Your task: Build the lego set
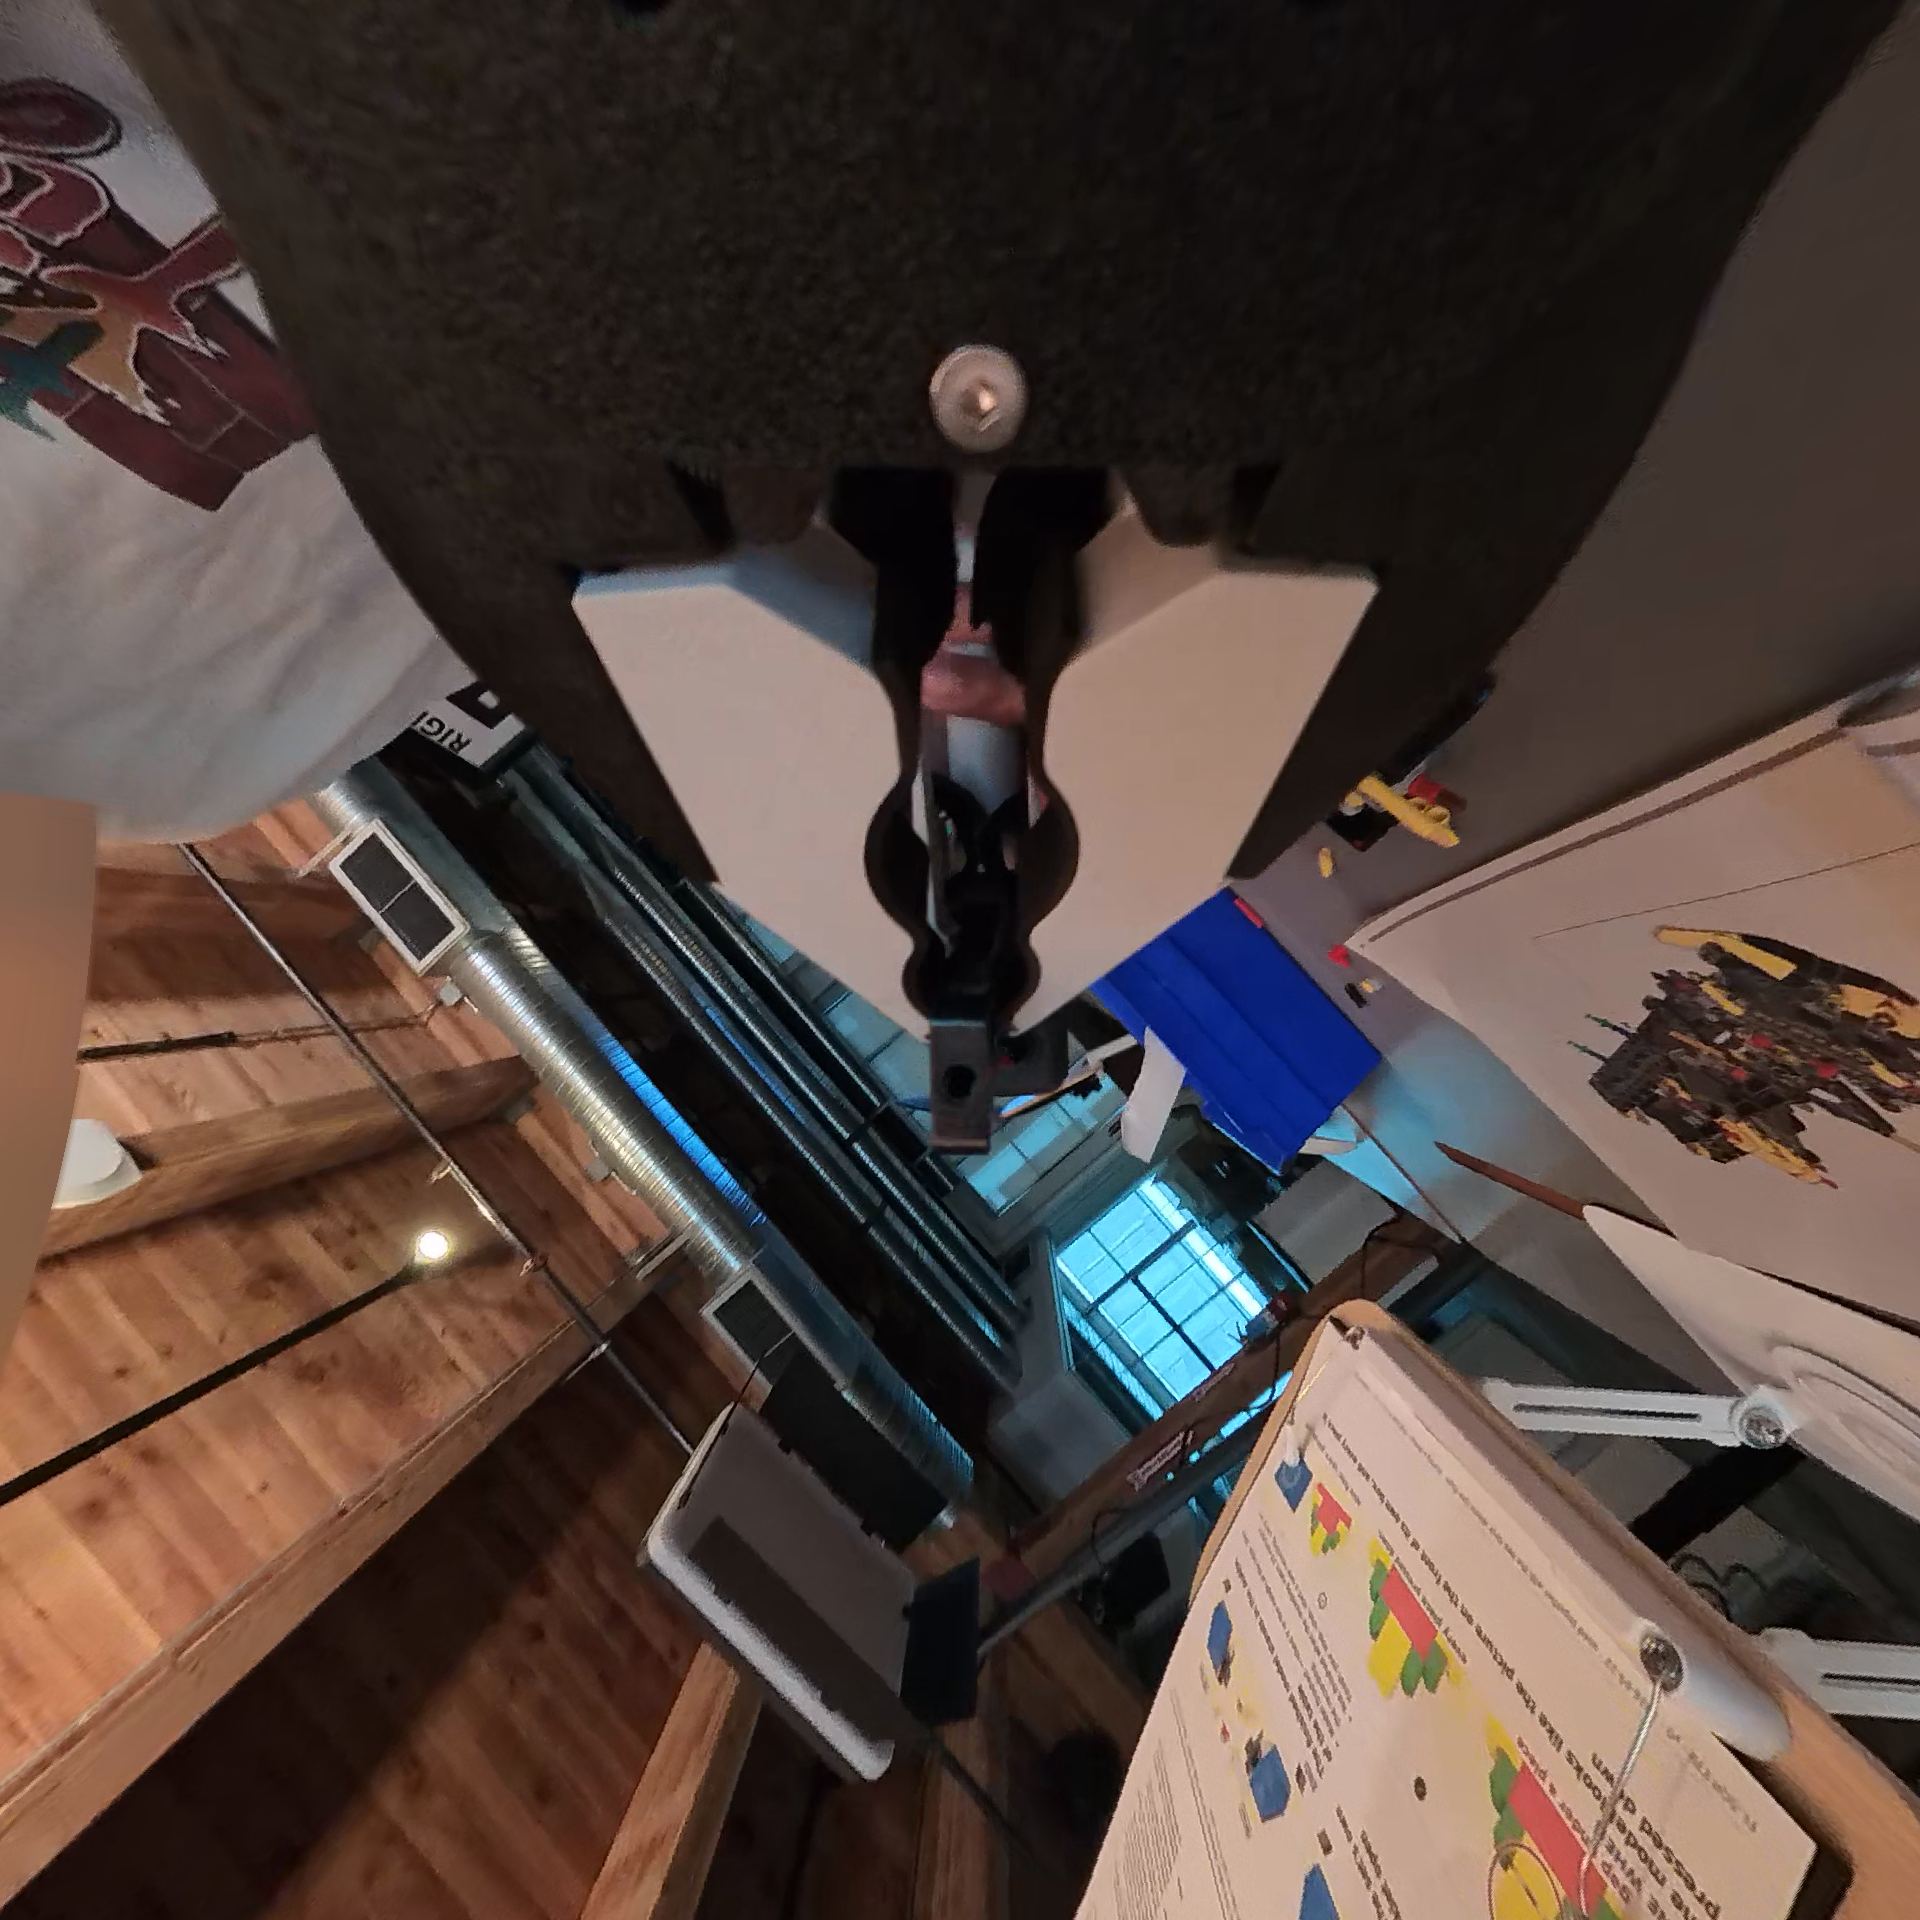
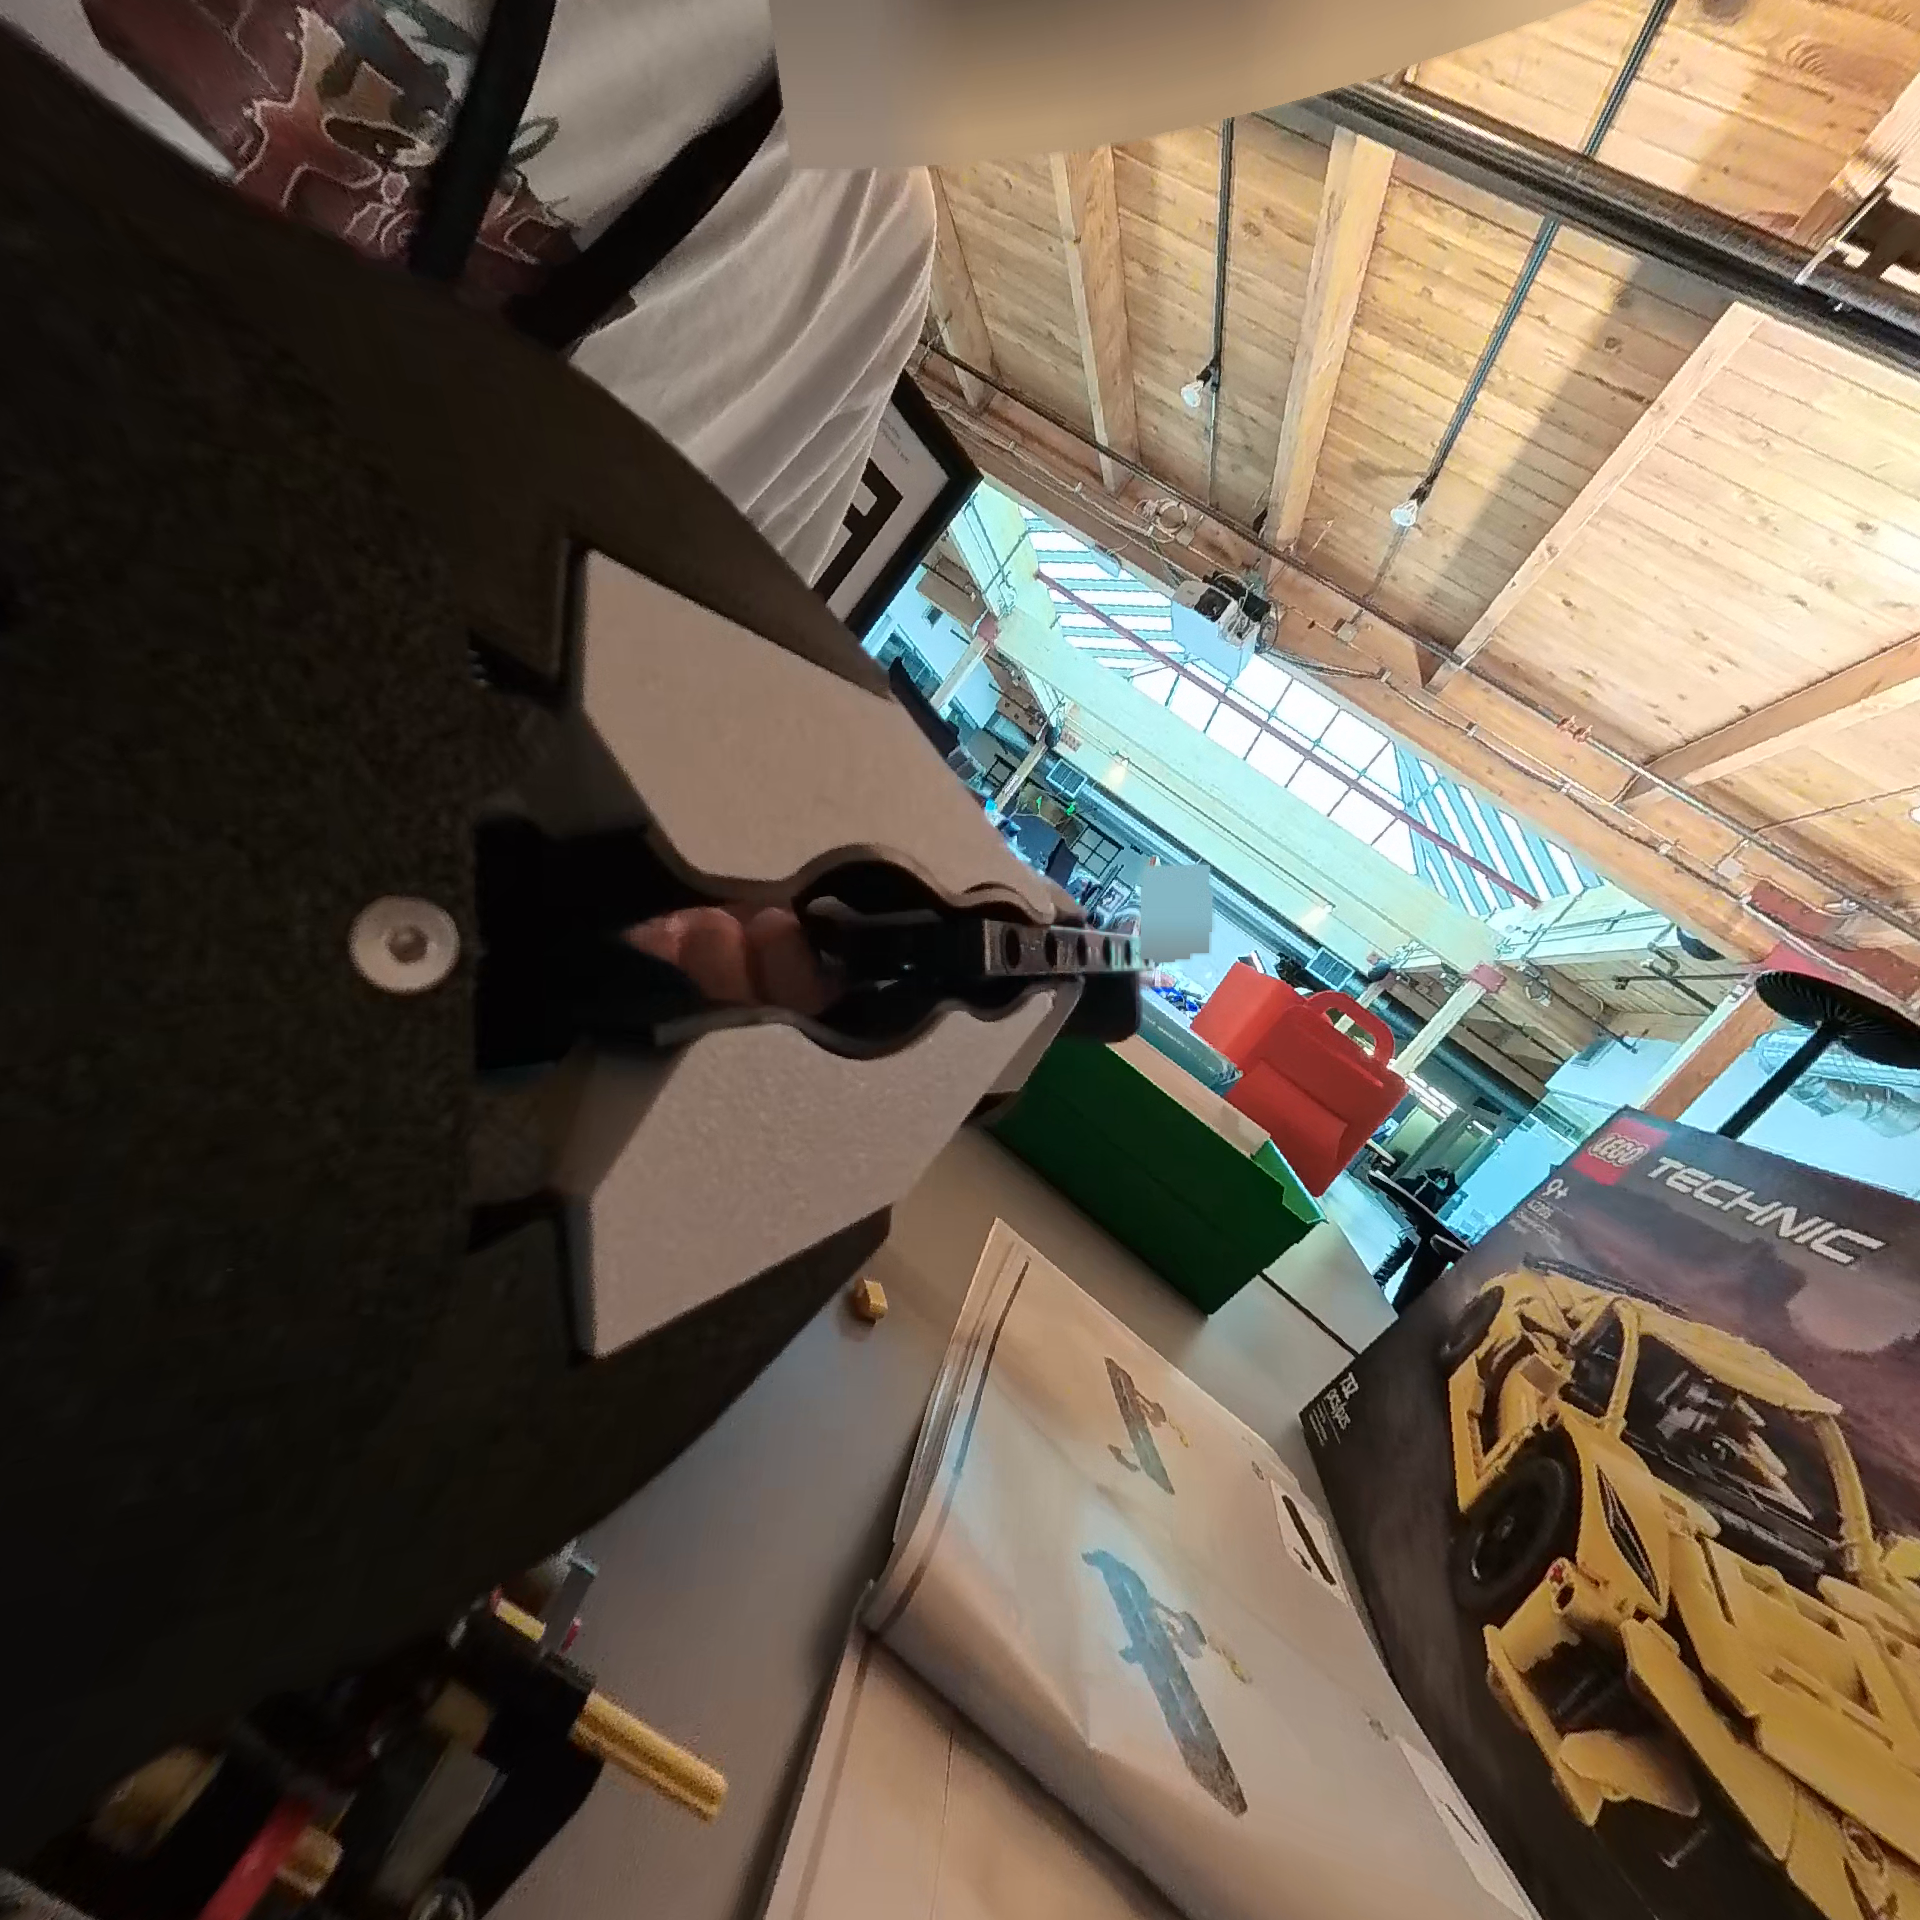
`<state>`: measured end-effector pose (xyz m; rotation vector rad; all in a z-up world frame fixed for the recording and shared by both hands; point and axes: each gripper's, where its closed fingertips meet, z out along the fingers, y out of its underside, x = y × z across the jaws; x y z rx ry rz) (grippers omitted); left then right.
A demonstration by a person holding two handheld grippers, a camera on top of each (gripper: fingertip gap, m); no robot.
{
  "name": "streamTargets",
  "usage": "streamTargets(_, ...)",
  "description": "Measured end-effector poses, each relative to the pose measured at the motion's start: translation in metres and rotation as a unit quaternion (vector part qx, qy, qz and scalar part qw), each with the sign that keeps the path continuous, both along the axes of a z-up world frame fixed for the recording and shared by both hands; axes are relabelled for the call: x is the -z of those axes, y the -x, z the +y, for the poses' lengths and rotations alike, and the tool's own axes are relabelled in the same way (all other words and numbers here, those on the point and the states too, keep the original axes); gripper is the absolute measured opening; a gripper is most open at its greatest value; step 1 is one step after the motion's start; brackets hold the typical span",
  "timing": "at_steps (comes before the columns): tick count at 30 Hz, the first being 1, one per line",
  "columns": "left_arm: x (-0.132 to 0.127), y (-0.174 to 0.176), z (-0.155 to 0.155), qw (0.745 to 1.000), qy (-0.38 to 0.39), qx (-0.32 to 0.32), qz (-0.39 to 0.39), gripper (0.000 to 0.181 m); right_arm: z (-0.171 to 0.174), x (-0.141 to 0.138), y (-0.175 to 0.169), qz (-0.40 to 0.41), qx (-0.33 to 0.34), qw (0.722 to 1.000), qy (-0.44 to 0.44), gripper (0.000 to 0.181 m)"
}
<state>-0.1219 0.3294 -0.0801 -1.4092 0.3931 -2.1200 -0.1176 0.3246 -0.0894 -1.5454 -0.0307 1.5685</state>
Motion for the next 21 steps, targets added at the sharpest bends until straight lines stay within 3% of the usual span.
streamTargets(7,-0.004,0.000,0.001,0.999,-0.021,-0.037,-0.003,0.021,-0.003,0.002,0.004,0.001,-0.020,1.000,0.010,0.006)
streamTargets(12,0.003,-0.007,-0.015,0.996,-0.067,0.035,0.047,0.025,-0.005,0.006,0.009,-0.022,-0.032,0.999,0.012,0.006)
streamTargets(16,0.005,-0.003,-0.014,0.992,-0.082,0.065,0.069,0.014,-0.011,0.007,0.011,-0.028,-0.056,0.998,0.017,0.007)
streamTargets(21,0.004,-0.003,-0.011,0.995,-0.068,0.045,0.062,0.008,-0.010,0.007,0.010,-0.022,-0.053,0.998,0.021,0.007)
